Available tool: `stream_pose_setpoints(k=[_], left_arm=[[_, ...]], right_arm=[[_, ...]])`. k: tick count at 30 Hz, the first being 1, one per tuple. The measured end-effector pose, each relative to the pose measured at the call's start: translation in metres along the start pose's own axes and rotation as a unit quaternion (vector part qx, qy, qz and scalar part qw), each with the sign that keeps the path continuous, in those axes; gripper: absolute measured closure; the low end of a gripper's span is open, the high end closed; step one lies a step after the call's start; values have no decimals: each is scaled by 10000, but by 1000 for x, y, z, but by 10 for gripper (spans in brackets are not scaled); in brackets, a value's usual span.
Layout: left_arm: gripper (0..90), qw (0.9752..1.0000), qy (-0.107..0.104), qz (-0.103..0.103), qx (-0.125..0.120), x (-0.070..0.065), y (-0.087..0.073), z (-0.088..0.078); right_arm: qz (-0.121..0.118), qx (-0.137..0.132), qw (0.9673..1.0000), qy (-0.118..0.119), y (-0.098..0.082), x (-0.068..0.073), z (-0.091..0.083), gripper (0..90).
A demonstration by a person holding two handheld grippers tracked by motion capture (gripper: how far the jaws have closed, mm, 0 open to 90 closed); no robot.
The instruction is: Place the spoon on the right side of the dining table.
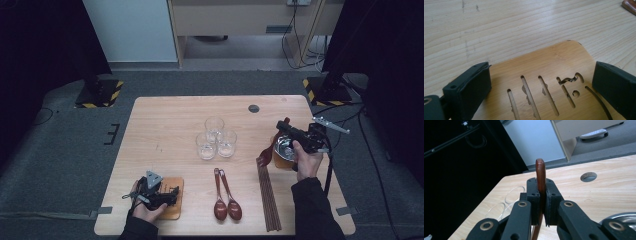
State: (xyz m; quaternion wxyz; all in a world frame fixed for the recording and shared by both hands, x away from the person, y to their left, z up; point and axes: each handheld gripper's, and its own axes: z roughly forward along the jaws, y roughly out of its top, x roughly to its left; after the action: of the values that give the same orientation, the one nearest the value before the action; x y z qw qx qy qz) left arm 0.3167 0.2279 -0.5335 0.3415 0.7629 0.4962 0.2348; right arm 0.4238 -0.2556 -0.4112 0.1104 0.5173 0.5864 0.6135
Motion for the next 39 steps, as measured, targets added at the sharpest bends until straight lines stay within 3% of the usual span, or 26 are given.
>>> stream_pose_setpoints(k=[39], left_arm=[[11,10000,-5,6,-7,0,0,0]], right_arm=[[279,-542,9973,-411,20,-35,-9,847]])
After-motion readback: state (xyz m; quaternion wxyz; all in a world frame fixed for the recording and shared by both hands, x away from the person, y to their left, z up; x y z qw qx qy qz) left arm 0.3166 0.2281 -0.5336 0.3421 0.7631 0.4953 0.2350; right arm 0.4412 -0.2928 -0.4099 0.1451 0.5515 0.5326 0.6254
